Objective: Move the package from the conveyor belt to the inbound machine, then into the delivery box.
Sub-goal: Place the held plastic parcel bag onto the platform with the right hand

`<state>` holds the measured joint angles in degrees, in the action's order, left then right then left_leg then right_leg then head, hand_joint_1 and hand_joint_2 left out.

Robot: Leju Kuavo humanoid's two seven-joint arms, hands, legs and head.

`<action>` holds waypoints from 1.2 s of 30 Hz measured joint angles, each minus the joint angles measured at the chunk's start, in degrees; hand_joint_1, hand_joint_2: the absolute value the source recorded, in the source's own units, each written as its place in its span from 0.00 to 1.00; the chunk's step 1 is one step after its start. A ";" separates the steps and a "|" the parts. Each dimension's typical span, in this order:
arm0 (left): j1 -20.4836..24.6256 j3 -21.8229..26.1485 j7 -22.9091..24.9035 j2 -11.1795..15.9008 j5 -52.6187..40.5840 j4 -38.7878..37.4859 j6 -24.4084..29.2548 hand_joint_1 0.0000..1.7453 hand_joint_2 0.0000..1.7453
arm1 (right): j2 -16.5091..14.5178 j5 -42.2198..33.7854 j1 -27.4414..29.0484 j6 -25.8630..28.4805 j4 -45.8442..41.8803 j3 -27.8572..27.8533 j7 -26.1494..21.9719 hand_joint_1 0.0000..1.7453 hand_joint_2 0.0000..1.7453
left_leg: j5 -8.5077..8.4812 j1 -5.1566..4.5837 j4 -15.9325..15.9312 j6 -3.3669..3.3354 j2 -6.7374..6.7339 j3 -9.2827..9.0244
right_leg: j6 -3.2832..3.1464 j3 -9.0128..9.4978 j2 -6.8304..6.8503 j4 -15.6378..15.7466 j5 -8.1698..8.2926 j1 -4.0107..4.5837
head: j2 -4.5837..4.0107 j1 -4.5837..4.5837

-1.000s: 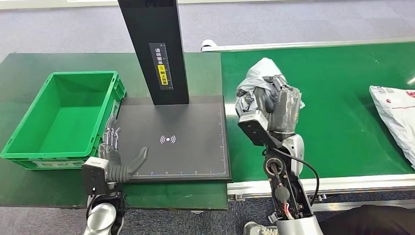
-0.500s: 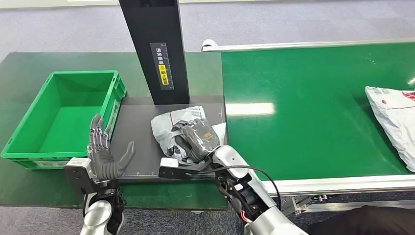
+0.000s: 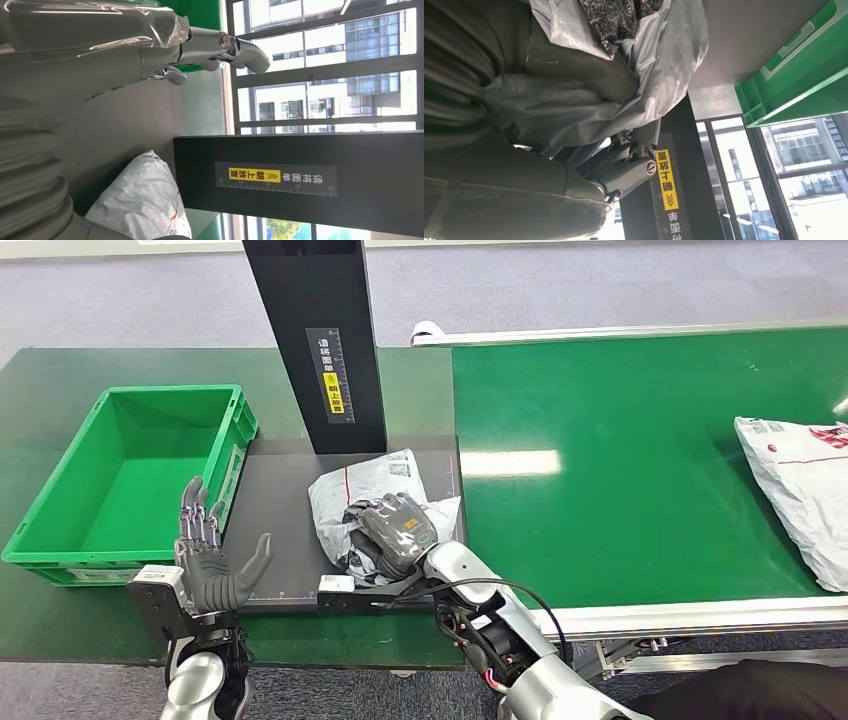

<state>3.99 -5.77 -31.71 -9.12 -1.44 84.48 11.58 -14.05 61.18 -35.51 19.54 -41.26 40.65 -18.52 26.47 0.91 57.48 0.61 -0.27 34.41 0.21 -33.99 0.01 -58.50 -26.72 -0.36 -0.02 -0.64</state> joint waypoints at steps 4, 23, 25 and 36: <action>-0.01 0.00 -0.01 0.08 0.00 0.00 0.04 0.00 1.00 | -0.13 -0.62 -0.49 -4.38 0.93 0.38 1.77 1.00 1.00 | 0.00 0.00 0.00 0.00 0.00 0.00 | 0.00 0.00 0.00 0.01 0.00 0.00 | 0.01 0.00; -2.09 0.02 -0.88 0.18 -0.26 0.07 -1.93 0.00 1.00 | 2.70 -60.84 3.41 -44.45 -10.66 -14.33 -11.85 0.00 1.00 | 0.01 -0.01 0.01 -0.01 -0.03 -0.02 | 0.01 0.00 0.00 0.03 0.01 -0.02 | 0.00 -0.01; -2.09 0.03 -0.98 0.18 -0.54 0.00 -2.21 0.00 1.00 | 3.15 -63.31 3.53 -46.06 -11.57 -15.59 -11.84 0.00 1.00 | 0.01 -0.01 0.01 -0.01 -0.03 -0.02 | 0.01 0.00 0.00 0.02 0.01 -0.01 | 0.00 0.01; -2.00 -0.75 0.36 -0.59 -5.49 -0.17 -4.82 0.00 1.00 | 3.41 -69.32 3.72 -37.39 -13.53 -21.21 -9.50 0.00 1.00 | 0.01 -0.02 0.02 -0.01 -0.01 -0.02 | 0.01 -0.01 0.00 0.03 0.01 -0.02 | 0.01 0.00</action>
<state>1.99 -6.52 -31.35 -9.71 -6.93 84.30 6.77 -10.63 -8.14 -31.79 -17.85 -54.79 19.44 -28.03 26.49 0.89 57.50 0.60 -0.28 34.40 0.22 -34.00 0.01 -58.47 -26.71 -0.39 -0.01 -0.64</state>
